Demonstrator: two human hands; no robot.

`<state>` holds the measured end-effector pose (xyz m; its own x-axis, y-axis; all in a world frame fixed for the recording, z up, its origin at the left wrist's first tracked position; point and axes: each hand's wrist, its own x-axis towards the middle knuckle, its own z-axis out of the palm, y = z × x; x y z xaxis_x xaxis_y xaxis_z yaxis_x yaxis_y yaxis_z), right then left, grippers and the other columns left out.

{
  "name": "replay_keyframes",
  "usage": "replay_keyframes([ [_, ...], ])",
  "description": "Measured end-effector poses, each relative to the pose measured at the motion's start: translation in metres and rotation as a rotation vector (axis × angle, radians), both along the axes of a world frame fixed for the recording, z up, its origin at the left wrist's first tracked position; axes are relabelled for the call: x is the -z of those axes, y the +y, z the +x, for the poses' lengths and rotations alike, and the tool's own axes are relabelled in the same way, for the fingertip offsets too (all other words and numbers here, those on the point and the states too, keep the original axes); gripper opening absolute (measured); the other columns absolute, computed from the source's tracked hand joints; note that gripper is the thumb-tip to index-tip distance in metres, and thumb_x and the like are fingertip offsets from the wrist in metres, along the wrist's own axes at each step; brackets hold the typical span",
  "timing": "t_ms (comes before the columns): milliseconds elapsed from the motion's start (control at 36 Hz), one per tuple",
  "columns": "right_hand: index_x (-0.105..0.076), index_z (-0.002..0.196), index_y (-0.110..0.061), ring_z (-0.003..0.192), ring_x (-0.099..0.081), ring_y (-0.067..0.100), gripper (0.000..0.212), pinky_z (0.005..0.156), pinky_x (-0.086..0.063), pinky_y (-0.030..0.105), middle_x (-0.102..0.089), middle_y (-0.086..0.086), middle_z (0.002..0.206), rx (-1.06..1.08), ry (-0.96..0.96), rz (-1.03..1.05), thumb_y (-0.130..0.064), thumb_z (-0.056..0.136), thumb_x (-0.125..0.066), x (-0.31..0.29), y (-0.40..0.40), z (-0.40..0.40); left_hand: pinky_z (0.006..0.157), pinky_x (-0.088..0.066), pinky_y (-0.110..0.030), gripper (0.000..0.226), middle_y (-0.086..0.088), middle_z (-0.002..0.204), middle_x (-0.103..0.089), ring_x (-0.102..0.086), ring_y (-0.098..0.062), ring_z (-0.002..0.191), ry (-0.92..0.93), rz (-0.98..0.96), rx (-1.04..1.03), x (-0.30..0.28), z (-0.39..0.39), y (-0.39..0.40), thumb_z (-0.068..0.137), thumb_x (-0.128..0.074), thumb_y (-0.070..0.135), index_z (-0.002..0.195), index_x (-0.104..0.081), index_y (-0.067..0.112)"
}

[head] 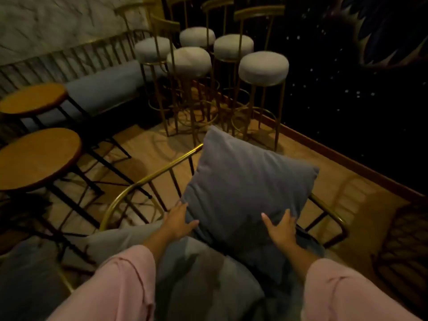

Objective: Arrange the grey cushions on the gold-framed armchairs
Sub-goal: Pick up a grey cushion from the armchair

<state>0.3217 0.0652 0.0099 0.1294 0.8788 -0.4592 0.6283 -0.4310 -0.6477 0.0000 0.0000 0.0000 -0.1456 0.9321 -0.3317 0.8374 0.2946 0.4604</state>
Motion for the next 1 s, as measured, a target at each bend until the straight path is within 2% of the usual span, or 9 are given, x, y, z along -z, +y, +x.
replay_keyframes([
  [83,-0.005,0.159,-0.013,0.152,-0.008,0.038,0.097,0.120,-0.015,0.054,-0.006,0.016,0.166,0.194,0.070,0.010,-0.061,0.090,-0.053,0.019,0.023,0.001,0.113,-0.040,-0.049,0.111,-0.006,0.156,-0.041,-0.040,-0.030,0.143,-0.123,0.030,-0.120,0.025,-0.004,0.040,0.068,-0.036,0.093,0.151,-0.032,0.020],
  [250,0.000,0.159,-0.020,0.151,-0.016,0.033,0.098,0.122,-0.018,0.048,-0.009,0.009,0.166,0.420,0.236,0.088,-0.064,0.088,-0.051,0.056,0.051,0.009,0.119,-0.034,-0.044,0.079,-0.004,0.155,-0.042,-0.040,-0.020,0.143,-0.389,0.227,-0.240,0.021,0.014,0.104,0.088,-0.055,0.060,0.152,-0.029,0.020],
  [389,-0.005,0.159,-0.026,0.148,-0.026,0.031,0.088,0.118,-0.023,0.039,-0.022,0.005,0.164,0.480,0.351,0.107,-0.054,0.092,-0.054,0.069,0.060,0.023,0.115,-0.040,-0.041,0.073,0.016,0.140,-0.053,-0.049,-0.013,0.133,-0.517,0.240,-0.368,0.025,0.010,0.129,0.075,-0.062,0.075,0.138,-0.043,0.043],
  [444,-0.005,0.159,-0.027,0.147,-0.029,0.033,0.087,0.116,-0.025,0.040,-0.026,0.007,0.163,0.487,0.358,0.086,-0.055,0.092,-0.054,0.069,0.063,0.024,0.116,-0.038,-0.042,0.083,0.015,0.142,-0.052,-0.048,-0.013,0.132,-0.548,0.181,-0.386,0.026,0.010,0.133,0.071,-0.064,0.078,0.142,-0.042,0.040],
  [528,-0.010,0.158,-0.027,0.141,-0.038,0.037,0.090,0.112,-0.032,0.042,-0.036,0.012,0.158,0.483,0.293,0.104,-0.063,0.089,-0.054,0.060,0.060,0.018,0.114,-0.041,-0.048,0.107,0.006,0.146,-0.054,-0.051,-0.025,0.134,-0.536,0.103,-0.504,0.024,0.012,0.133,0.054,-0.064,0.090,0.144,-0.043,0.036],
  [611,-0.014,0.157,-0.030,0.135,-0.045,0.043,0.110,0.108,-0.037,0.047,-0.045,0.016,0.151,0.486,0.255,0.122,-0.086,0.068,-0.046,0.040,0.052,0.012,0.111,-0.043,-0.050,0.119,-0.001,0.147,-0.054,-0.051,-0.032,0.134,-0.486,0.088,-0.612,0.006,0.021,0.127,0.044,-0.062,0.095,0.144,-0.044,0.032],
  [750,-0.022,0.155,-0.028,0.139,-0.042,0.038,0.115,0.113,-0.033,0.047,-0.042,0.010,0.154,0.465,0.261,0.199,-0.092,0.063,-0.047,-0.006,0.050,0.008,0.108,-0.045,-0.046,0.101,-0.001,0.144,-0.055,-0.053,-0.030,0.131,-0.477,0.209,-0.664,-0.049,0.027,0.110,0.057,-0.068,0.083,0.141,-0.047,0.031],
  [861,-0.024,0.155,-0.016,0.144,-0.033,0.035,0.082,0.116,-0.025,0.039,-0.035,0.011,0.158,0.391,0.250,0.313,-0.052,0.091,-0.058,-0.052,0.061,-0.008,0.106,-0.046,-0.043,0.089,-0.002,0.141,-0.059,-0.055,-0.027,0.128,-0.428,0.342,-0.720,-0.104,0.016,0.090,0.066,-0.069,0.077,0.138,-0.051,0.027],
  [1000,-0.025,0.155,-0.024,0.142,-0.037,0.036,0.093,0.115,-0.028,0.043,-0.037,0.011,0.157,0.226,0.301,0.337,-0.073,0.081,-0.054,-0.100,0.063,-0.052,0.108,-0.044,-0.048,0.090,-0.003,0.140,-0.060,-0.056,-0.031,0.127,-0.319,0.447,-0.827,-0.172,-0.017,0.043,0.065,-0.062,0.084,0.135,-0.052,0.029],
])
